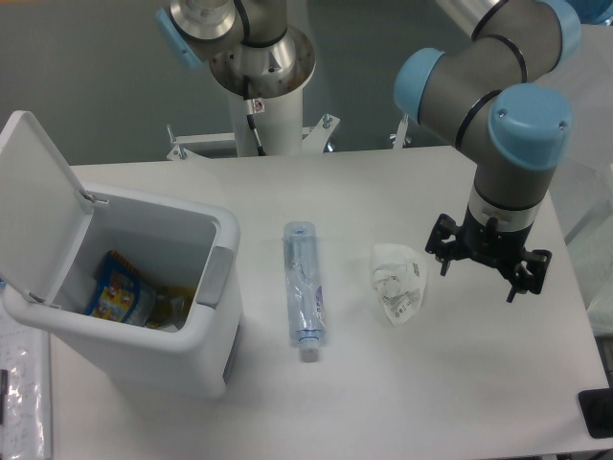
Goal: Open the trash can
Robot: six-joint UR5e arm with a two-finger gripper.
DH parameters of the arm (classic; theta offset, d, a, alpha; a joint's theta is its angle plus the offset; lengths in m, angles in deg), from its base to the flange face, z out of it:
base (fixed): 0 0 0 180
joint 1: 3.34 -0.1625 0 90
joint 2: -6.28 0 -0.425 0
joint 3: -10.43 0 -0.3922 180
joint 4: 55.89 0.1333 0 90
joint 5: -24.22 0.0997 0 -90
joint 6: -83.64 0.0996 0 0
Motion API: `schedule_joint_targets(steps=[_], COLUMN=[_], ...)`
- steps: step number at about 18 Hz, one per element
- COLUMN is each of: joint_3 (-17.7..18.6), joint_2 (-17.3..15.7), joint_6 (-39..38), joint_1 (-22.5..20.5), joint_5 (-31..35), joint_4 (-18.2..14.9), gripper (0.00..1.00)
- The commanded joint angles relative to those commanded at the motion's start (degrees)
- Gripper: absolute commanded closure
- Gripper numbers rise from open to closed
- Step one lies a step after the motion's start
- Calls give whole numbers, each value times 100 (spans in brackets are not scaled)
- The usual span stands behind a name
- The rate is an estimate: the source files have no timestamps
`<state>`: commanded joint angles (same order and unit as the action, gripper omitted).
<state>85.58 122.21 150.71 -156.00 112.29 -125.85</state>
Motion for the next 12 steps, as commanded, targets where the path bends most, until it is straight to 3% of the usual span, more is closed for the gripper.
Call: schedule_joint_targets(steps=[12], joint_3=[44], joint_2=[0], joint_6=[0], joint_1=[9], joint_5=[0], joint_4=[18], gripper=[0])
